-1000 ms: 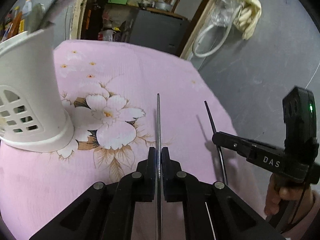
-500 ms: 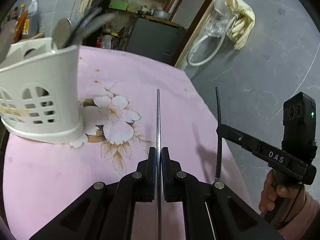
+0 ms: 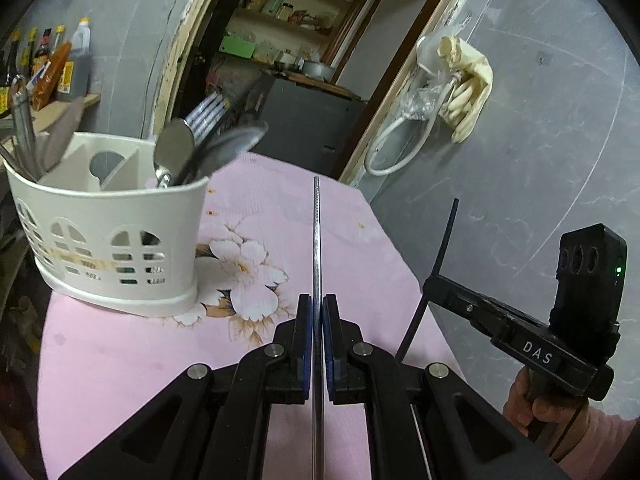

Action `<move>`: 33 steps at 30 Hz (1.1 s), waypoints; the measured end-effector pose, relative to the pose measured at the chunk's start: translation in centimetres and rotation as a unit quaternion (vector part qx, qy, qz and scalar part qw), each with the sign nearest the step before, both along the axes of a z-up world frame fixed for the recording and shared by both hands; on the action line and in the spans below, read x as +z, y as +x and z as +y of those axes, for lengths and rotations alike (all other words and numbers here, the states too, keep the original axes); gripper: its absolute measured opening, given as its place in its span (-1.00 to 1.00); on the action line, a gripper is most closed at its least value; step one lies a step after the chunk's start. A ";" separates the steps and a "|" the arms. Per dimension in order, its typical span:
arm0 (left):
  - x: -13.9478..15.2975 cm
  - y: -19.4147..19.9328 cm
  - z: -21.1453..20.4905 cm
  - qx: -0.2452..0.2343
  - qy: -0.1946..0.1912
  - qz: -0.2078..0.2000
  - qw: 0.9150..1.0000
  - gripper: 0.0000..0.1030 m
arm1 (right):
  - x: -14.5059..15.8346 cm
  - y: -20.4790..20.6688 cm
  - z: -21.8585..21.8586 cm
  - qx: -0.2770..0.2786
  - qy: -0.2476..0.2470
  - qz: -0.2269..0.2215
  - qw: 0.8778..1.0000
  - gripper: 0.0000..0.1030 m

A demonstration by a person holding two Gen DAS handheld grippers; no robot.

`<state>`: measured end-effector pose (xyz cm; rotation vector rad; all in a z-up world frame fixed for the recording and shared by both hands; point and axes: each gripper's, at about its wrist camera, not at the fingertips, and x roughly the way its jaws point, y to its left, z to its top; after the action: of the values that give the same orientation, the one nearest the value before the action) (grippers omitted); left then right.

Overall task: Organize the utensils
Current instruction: 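Carry the silver chopstick with the left tool to the caddy while the right tool carries the black one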

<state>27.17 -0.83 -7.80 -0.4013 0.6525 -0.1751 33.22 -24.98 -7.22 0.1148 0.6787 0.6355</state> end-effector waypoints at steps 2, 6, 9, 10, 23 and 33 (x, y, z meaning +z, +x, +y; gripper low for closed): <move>0.4 -0.4 0.3 0.001 0.001 -0.008 1.000 -0.90 | 0.6 -0.3 0.3 0.002 0.002 -0.009 1.000 -0.90; 1.5 -0.9 0.9 0.005 0.000 -0.024 1.000 -0.90 | 2.1 -0.9 0.8 0.005 0.008 -0.026 1.000 -0.90; 2.5 -1.2 1.5 0.010 -0.001 -0.037 0.999 -0.90 | 3.3 -1.1 1.4 0.007 0.014 -0.037 0.999 -0.90; 2.9 -1.3 1.7 0.012 -0.001 -0.042 0.999 -0.90 | 4.1 -1.3 1.5 0.009 0.017 -0.045 0.999 -0.90; 9.3 -2.6 6.0 0.047 0.022 -0.110 0.993 -0.90 | 12.0 -2.6 6.3 0.041 0.052 -0.119 0.991 -0.90; 12.9 -1.9 13.4 0.112 0.036 -0.162 0.980 -0.90 | 15.3 -1.0 12.0 0.056 0.071 -0.162 0.983 -0.90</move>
<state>25.27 12.57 5.15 -0.3644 0.2889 -0.0005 32.24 -12.94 8.07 0.1021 0.3259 0.7912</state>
